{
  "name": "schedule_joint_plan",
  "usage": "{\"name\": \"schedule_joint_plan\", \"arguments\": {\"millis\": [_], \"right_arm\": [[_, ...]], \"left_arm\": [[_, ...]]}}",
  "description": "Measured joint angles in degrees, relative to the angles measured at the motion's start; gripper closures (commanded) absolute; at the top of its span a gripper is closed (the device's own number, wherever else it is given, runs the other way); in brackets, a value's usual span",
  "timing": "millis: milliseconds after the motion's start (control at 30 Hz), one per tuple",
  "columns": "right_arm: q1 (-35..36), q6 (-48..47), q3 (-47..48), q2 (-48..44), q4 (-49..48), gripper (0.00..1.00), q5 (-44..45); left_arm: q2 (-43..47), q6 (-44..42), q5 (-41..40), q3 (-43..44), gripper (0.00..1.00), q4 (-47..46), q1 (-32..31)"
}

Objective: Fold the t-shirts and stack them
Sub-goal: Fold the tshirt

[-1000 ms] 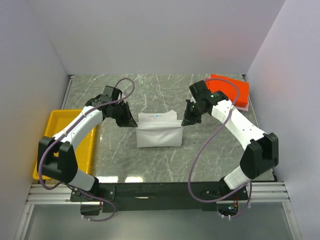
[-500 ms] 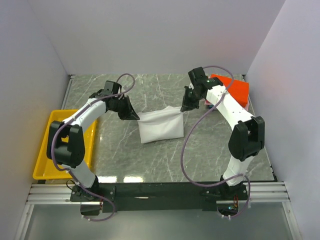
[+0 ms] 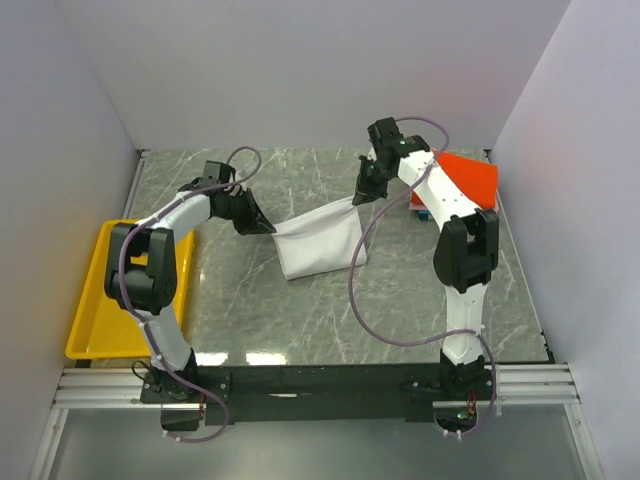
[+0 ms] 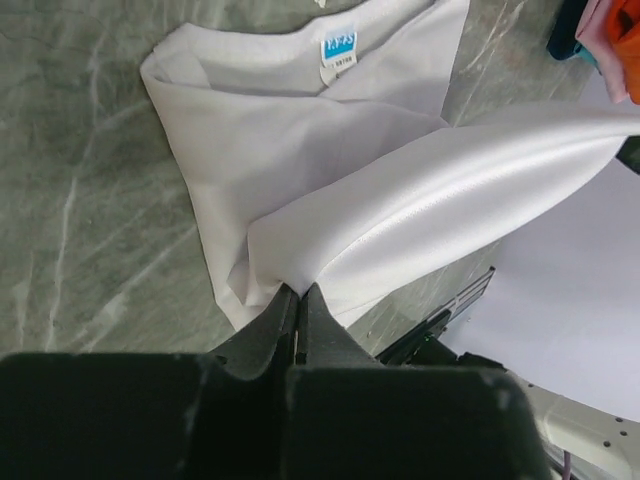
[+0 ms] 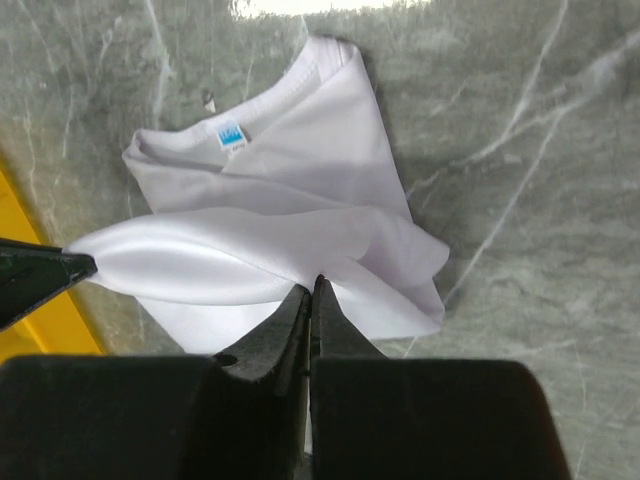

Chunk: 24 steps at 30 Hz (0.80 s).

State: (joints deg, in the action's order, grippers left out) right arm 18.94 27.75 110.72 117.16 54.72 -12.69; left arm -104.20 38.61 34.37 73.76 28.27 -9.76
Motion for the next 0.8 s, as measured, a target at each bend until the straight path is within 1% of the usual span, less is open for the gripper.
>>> {"name": "schedule_joint_plan", "arguments": {"millis": [200, 400, 633, 800], "right_arm": [[-0.1, -0.7, 6.0, 6.3, 1.0, 1.0, -0.9], [-0.2, -1.0, 9.2, 9.8, 1.6, 1.0, -1.8], [-0.3, -1.3, 10.2, 11.9, 1.4, 1.0, -2.1], [-0.5, -1.3, 11.2, 14.5, 1.2, 1.0, -2.4]], "left_arm": [[-2.7, 0.2, 0.8, 0.5, 1.0, -1.3, 1.6], [-6.3, 0.2, 1.9, 2.1, 1.0, -2.5, 2.5], [-11.9, 0.1, 2.3, 5.8, 1.0, -3.3, 3.0], [-13.6, 0.0, 2.2, 8.0, 1.0, -3.4, 3.2]]}}
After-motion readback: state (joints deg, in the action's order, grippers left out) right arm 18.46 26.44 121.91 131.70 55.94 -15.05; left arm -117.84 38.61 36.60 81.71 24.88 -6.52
